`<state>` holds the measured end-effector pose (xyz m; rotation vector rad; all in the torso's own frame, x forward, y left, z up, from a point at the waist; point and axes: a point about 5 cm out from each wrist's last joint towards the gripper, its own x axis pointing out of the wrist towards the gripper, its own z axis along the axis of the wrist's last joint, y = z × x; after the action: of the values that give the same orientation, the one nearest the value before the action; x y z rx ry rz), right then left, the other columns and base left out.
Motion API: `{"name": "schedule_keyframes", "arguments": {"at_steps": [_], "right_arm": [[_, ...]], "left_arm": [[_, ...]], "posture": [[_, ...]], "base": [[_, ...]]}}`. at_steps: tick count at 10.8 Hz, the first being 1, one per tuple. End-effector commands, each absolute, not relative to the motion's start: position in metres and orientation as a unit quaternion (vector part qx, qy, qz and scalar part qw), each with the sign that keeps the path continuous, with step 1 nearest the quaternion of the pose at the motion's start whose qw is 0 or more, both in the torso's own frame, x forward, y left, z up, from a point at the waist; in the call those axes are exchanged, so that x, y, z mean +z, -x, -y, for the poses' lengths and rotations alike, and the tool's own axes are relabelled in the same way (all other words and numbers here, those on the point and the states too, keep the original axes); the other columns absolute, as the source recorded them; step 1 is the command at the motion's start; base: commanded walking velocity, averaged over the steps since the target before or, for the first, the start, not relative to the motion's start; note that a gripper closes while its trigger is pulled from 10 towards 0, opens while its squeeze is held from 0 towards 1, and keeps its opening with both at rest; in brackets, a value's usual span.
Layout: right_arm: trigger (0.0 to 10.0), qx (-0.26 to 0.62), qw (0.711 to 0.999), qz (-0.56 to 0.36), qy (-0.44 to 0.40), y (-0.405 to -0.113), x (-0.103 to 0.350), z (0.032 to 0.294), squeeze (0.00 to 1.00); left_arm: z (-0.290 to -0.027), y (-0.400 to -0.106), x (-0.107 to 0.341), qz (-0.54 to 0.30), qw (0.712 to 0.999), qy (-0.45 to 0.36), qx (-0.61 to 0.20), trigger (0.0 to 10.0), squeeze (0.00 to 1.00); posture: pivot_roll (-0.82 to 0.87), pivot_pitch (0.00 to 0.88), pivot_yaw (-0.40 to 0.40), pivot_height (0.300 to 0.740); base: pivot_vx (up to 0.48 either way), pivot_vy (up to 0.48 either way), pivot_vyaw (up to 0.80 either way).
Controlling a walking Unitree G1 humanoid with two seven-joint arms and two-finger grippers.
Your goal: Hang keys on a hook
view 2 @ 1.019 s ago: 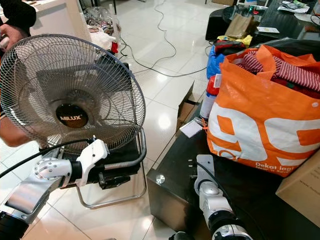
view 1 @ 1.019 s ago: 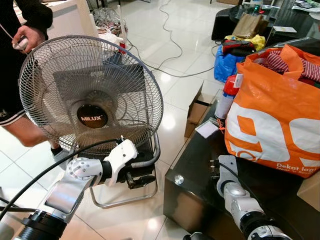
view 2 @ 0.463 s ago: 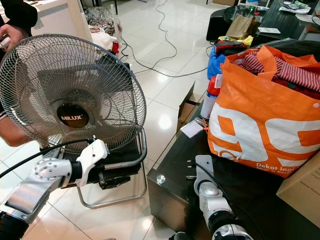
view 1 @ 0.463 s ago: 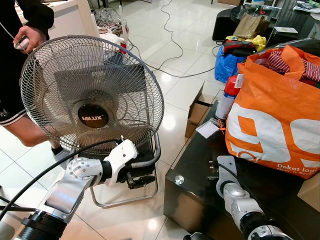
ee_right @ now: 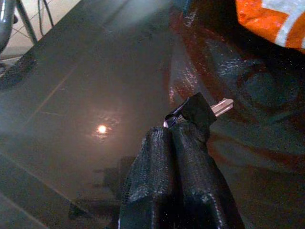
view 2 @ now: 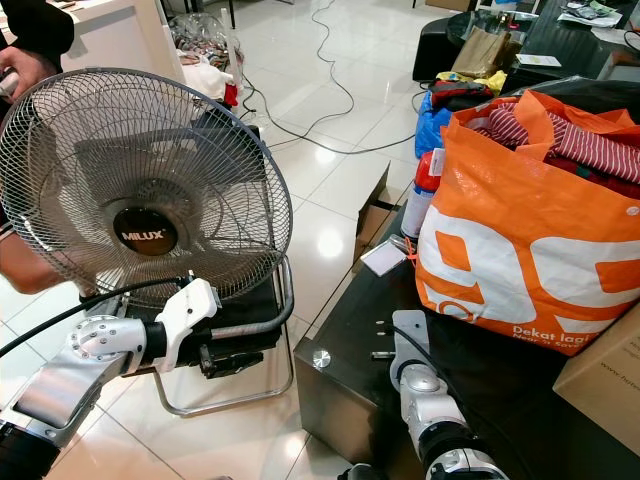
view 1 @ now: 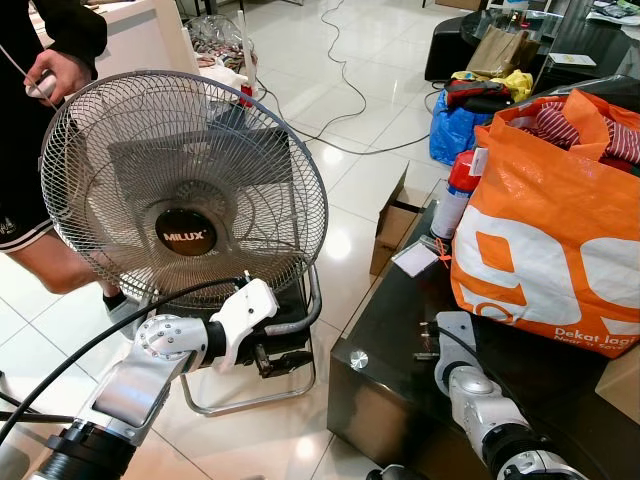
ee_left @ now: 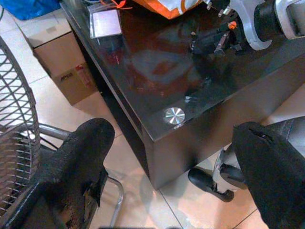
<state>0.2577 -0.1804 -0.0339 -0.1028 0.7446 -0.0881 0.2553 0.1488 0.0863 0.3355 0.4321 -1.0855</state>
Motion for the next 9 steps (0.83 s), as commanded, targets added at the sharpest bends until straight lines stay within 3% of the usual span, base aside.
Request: {"name": "schedule_keyframes", "arguments": {"at_steps": [1,5,7,9], "right_arm": [[0.0,-0.056,0.931,-0.358,0.049,-0.255,-0.034,0.188,0.00],[0.0,-0.061,0.972,-0.227,0.004,-0.245,-0.004,0.202,0.00],[0.0,-0.052,0.983,-0.175,-0.011,-0.234,0.011,0.202,0.00],[0.0,-0.046,0.983,-0.176,-0.015,-0.228,0.014,0.198,0.00]], "left_arm": [[-0.149,-0.259,0.088,-0.198,0.822,-0.166,-0.508,10.0,0.00],[-0.150,-0.271,0.095,-0.161,0.858,-0.152,-0.464,10.0,0.00],[-0.146,-0.280,0.105,-0.136,0.882,-0.124,-0.434,10.0,0.00],[-0.146,-0.284,0.105,-0.131,0.887,-0.124,-0.426,10.0,0.00]], "posture": [[-0.07,0.000,0.035,0.740],[-0.07,0.000,0.040,0.740],[-0.08,0.000,0.045,0.740],[-0.08,0.000,0.045,0.740]], "base": [[0.000,0.000,0.00],[0.000,0.000,0.00],[0.000,0.000,0.00],[0.000,0.000,0.00]]}}
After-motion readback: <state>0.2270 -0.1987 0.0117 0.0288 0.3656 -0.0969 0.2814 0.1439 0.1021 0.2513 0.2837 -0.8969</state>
